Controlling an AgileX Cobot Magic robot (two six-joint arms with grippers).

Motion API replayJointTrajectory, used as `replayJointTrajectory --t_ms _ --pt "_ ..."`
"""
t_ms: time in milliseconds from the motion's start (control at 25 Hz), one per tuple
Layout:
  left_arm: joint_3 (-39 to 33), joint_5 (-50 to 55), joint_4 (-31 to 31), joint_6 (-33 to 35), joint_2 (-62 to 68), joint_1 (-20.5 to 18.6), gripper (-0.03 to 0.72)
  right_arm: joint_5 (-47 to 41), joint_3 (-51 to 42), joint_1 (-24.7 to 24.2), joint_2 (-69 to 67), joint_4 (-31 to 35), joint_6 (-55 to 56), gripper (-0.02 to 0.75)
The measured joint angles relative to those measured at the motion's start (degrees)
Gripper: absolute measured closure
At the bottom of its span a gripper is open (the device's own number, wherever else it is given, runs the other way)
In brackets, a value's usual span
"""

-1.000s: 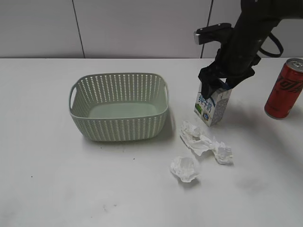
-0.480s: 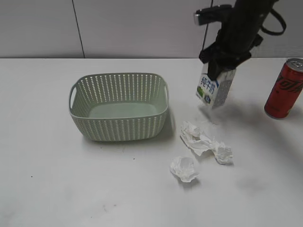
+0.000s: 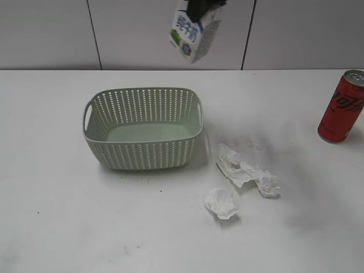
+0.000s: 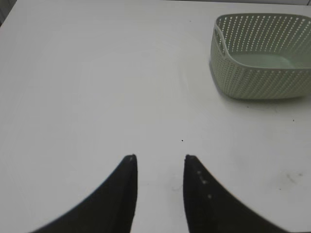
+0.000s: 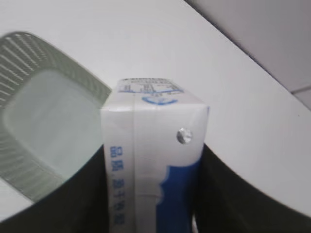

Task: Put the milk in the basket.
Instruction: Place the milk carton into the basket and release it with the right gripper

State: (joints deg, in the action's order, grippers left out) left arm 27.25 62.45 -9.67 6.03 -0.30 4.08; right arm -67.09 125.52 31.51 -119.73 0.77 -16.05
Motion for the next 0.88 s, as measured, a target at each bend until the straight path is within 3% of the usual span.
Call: replayJointTrajectory --t_ms 160,400,880 --pt "0.00 0.00 0.00 0.00 0.00 0.00 0.454 2.30 0.45 5.72 -0.78 0.34 -1.92 0.384" --pt "0.00 0.00 0.00 0.00 0.00 0.00 0.454 2.88 0.51 10.45 -7.92 0.54 -2.50 0.384" --pt "0.00 0.00 0.00 0.00 0.00 0.00 0.454 4.59 -4.23 11.11 -16.88 0.36 -2.73 0.384"
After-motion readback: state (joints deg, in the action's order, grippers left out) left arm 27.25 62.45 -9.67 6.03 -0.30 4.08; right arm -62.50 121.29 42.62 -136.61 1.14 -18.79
